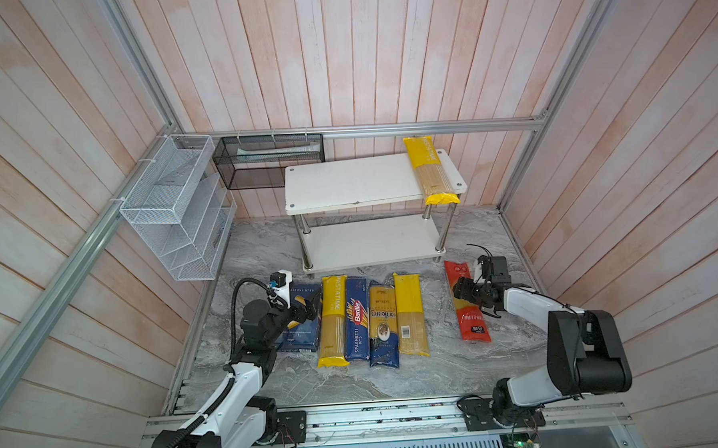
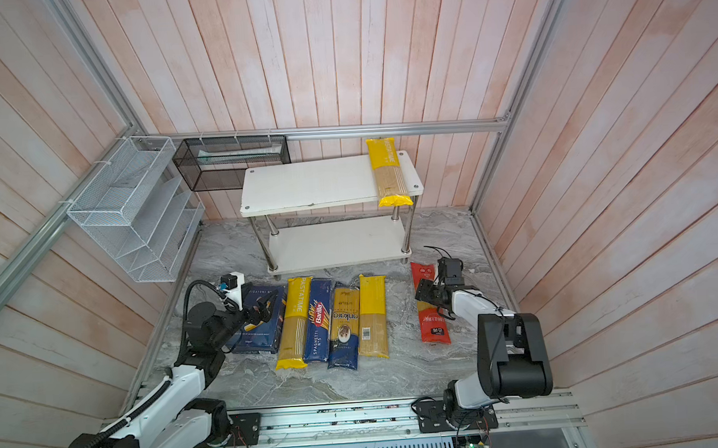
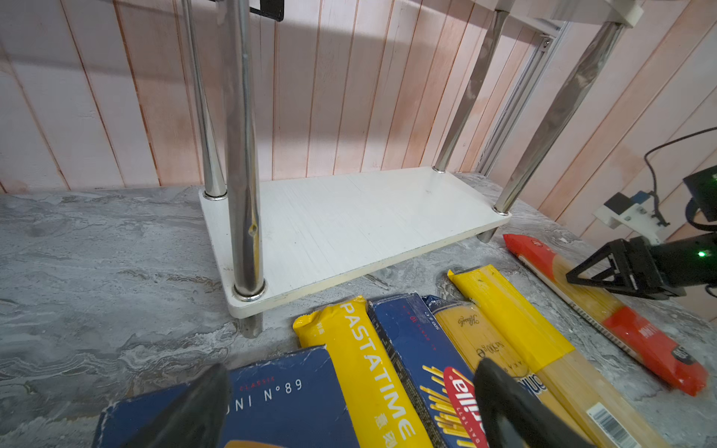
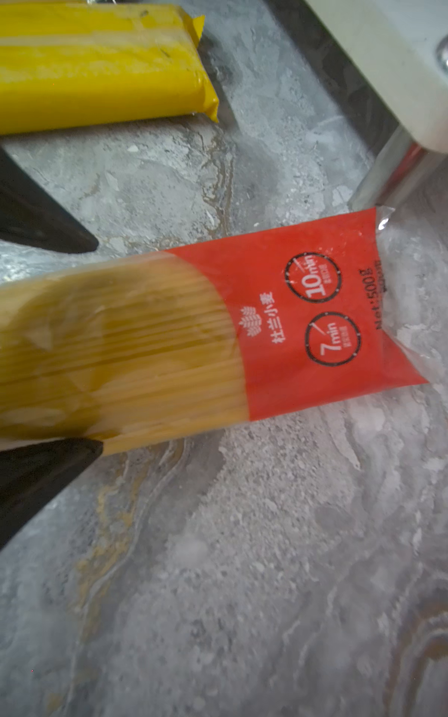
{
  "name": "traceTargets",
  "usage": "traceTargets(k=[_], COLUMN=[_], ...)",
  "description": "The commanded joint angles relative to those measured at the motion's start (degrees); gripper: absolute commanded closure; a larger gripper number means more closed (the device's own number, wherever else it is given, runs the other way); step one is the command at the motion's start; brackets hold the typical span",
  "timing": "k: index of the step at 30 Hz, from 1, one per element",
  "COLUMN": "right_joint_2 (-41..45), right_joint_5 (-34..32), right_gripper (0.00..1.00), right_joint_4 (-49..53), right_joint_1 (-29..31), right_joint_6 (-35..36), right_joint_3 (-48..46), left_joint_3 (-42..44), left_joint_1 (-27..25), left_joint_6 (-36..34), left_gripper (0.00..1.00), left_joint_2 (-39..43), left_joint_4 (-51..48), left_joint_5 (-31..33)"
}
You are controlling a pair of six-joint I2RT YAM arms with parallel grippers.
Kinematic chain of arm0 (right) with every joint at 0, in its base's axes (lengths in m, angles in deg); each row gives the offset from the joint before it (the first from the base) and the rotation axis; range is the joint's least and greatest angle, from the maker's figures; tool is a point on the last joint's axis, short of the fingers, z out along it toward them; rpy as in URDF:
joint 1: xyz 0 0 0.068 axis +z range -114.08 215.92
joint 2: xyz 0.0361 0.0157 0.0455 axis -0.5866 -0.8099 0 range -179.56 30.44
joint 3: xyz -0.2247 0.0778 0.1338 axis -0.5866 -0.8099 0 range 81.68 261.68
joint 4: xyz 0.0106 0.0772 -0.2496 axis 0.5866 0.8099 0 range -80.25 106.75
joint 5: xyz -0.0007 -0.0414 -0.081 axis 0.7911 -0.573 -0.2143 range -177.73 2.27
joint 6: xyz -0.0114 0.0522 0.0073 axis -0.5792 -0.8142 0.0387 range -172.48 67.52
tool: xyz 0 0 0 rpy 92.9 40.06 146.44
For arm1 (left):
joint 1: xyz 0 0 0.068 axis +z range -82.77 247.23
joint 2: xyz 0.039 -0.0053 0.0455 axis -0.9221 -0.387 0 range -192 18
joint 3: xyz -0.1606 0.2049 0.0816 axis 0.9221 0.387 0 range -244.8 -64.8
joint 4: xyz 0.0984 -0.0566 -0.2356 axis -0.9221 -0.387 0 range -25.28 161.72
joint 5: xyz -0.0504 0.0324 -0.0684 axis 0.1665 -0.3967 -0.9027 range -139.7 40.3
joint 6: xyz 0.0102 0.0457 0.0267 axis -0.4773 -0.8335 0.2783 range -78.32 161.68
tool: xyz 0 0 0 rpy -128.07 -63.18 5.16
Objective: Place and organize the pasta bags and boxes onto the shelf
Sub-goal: 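Lower the right gripper onto the red spaghetti bag and close on it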
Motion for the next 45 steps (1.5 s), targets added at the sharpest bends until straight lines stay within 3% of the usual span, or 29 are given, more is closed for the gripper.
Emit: traceTargets(k=[1, 10, 19, 23, 27, 31, 33, 38, 40, 45], right_joint_2=[1.61, 9.06, 13.74, 15.11, 15.36, 15.17, 14.75, 11.83, 10.59, 8.52], right_joint_5=[5.13, 10.89, 4.40, 4.33, -1.38, -2.17, -3.36, -5.68, -6.86, -9.37], right_gripper=[0.26, 0.26, 0.26, 0.26, 0.25, 0.24, 0.18, 0.15, 0.08, 0.07], right_joint_4=[1.16, -3.35, 5.36, 6.34, 8.90, 8.80, 8.98, 10.63, 11.35, 11.71], right_joint_1=[0.26, 2.01, 4.41, 5.24, 6.83, 7.03, 7.02, 7.17, 7.78, 8.78], right_joint_6=[-1.87, -5.92, -5.39, -6.71, -7.68, -7.45, -7.02, -5.29, -4.97, -4.55], right_joint_3=[-2.80, -10.74, -9.20, -10.21, -9.56, -8.45, -7.55, -4.72, -3.74, -2.31], left_joint_3=[-0.06, -0.81, -0.14, -0.25, -0.27, -0.37, -0.35, -0.06, -0.16, -0.16], left_joint_1=[-0.10, -0.03, -0.08, -0.08, -0.08, -0.09, -0.10, -0.08, -0.09, -0.10], left_joint_6=[0.13, -0.04, 0.05, 0.05, 0.05, 0.05, 0.05, 0.05, 0.05, 0.08], left_gripper=[0.00, 0.00, 0.00, 0.00, 0.00, 0.00, 0.00, 0.00, 0.00, 0.00], left_joint_2=[0.34, -0.92, 0.12, -0.01, -0.03, -0.19, -0.12, 0.25, 0.24, 0.14], left_joint_4=[1.00, 0.59, 0.93, 0.78, 0.78, 0.78, 0.69, 0.93, 0.87, 0.90], left_joint_5=[-0.24, -0.83, -0.36, -0.44, -0.46, -0.54, -0.60, -0.36, -0.45, -0.46])
